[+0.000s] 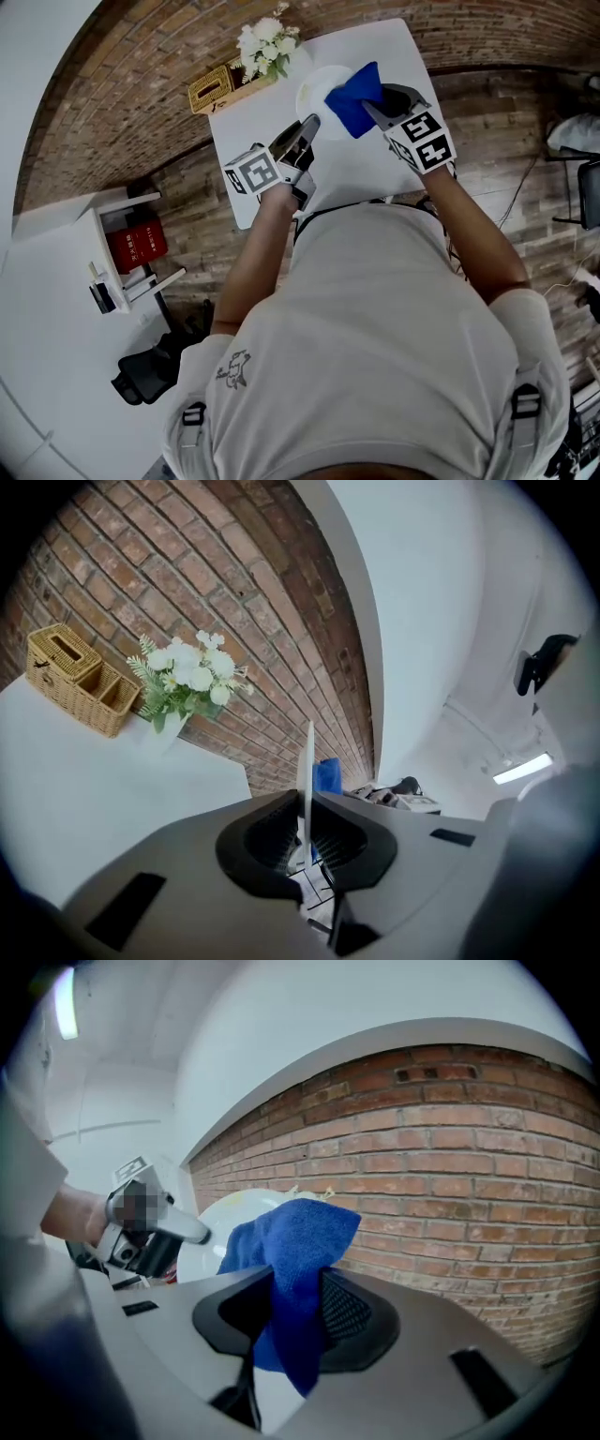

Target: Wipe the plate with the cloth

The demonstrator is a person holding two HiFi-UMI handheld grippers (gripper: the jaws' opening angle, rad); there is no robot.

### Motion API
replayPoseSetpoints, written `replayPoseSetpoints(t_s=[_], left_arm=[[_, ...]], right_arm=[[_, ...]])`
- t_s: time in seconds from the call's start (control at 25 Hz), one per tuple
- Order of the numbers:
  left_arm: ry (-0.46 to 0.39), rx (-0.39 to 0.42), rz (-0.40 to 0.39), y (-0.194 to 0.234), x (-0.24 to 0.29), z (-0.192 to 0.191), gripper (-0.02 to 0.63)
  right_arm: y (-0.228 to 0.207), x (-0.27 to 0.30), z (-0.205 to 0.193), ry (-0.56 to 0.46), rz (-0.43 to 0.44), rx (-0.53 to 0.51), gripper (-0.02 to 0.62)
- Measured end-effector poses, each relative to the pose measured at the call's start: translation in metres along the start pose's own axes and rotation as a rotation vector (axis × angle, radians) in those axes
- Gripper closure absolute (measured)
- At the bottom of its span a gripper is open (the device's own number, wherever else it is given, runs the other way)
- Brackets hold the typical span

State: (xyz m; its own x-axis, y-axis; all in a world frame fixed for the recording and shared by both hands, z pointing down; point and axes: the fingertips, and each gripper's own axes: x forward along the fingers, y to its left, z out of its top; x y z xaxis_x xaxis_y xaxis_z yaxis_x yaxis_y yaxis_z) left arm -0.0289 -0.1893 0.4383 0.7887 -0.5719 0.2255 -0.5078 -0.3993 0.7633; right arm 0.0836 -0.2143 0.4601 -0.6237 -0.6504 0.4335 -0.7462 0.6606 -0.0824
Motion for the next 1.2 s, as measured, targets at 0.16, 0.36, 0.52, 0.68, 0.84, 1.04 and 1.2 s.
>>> replayPoseSetpoints(t_s=[0.16, 0.36, 0.52, 0.68, 0.84, 1.04, 1.2], left_arm=[[0.04, 0.011, -0.004, -0.007, 0.009, -0.02, 0.575], [0.059, 0.016, -0.015, -0.019, 0.02, -0.025, 0.577], [0.032, 0.037, 0.007, -0.019, 0.024, -0.011, 0.582], [-0.008, 0.015, 0.016, -0.007, 0.014, 0.004, 0.588], [-0.013, 0.044, 0.024, -0.007, 0.009, 0.008, 0.584], [0.029, 0.054, 0.006, -0.011, 0.016, -0.008, 0.58], [0.065, 0.074, -0.011, -0.022, 0.025, -0.017, 0.58]], right_arm=[[-0.021, -0.006, 0.029, -0.039, -0.044, -0.039, 0.46], [0.01, -0.003, 0.054, -0.074, 0.005, -0.069, 0.46], [0.056, -0.001, 0.048, -0.064, 0.104, -0.109, 0.462], [0.068, -0.001, 0.022, 0.001, 0.16, -0.083, 0.46], [0.045, -0.005, -0.003, 0.055, 0.13, -0.073, 0.46], [-0.007, -0.013, 0.013, 0.04, 0.025, -0.08, 0.46], [-0.02, -0.016, 0.038, 0.003, -0.02, -0.127, 0.46]])
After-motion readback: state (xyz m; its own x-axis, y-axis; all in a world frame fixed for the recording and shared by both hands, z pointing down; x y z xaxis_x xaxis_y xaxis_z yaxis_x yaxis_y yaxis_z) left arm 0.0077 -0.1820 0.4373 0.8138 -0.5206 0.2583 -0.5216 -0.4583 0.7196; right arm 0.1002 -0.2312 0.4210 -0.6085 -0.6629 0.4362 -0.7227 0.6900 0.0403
